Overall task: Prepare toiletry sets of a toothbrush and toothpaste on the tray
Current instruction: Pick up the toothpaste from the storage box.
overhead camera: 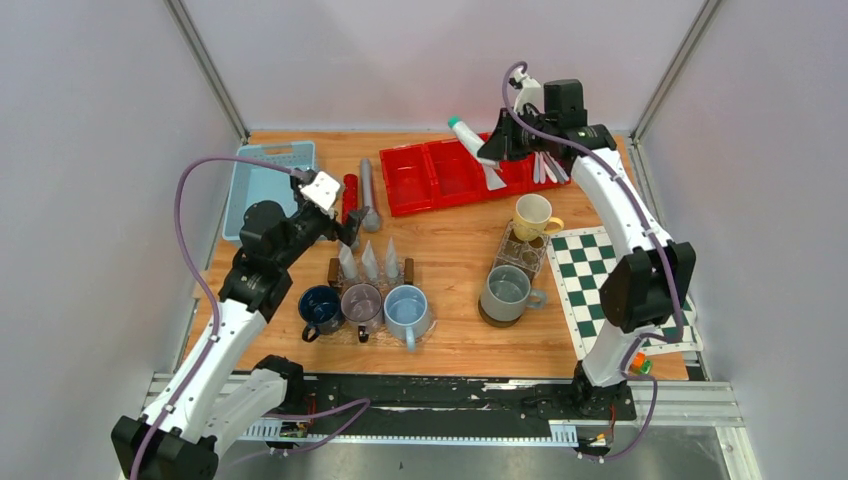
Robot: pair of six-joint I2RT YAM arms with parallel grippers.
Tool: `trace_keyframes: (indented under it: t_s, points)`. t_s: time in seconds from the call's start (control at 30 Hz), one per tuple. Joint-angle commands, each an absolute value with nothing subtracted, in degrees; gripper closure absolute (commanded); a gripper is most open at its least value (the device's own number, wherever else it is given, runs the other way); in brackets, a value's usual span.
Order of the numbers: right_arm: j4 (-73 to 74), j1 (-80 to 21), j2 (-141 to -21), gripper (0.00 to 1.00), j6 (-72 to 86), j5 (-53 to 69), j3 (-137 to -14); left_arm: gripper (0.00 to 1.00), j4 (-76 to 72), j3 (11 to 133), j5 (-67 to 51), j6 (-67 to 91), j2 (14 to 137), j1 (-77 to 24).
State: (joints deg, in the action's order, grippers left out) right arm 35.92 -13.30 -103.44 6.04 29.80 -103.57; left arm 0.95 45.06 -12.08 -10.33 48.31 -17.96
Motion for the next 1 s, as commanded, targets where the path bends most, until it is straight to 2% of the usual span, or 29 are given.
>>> trace_keyframes:
  t_s: [0.0,0.2,0.43,0.8,0.97]
  points:
    - [34.4,-13.9,-97.6,1.0,7.9,46.3,-100.9,0.0,-6.1,45.1,-23.5,-18.7,47.3,-17.7]
    - [35.9,-16.5,-93.7,1.0,4.2,54.9,-97.5,0.0,-4.6,48.5,-33.0,-25.7,49.5,-17.7]
    - [42.8,-21.4,-92.8,1.0,-4.7,55.6,-98.4,0.0,-0.8,52.0,-41.7,-36.5,52.6,-18.5]
    - [50.8,-26.8,-93.3,1.0,-12.8,53.9,-102.1,0.01,13.3,59.0,-40.5,-49.3,58.0,-25.3]
    - [52.9,-28.1,-93.5,1.0,-14.8,53.6,-103.1,0.06,17.3,60.8,-38.7,-51.7,61.1,-28.2]
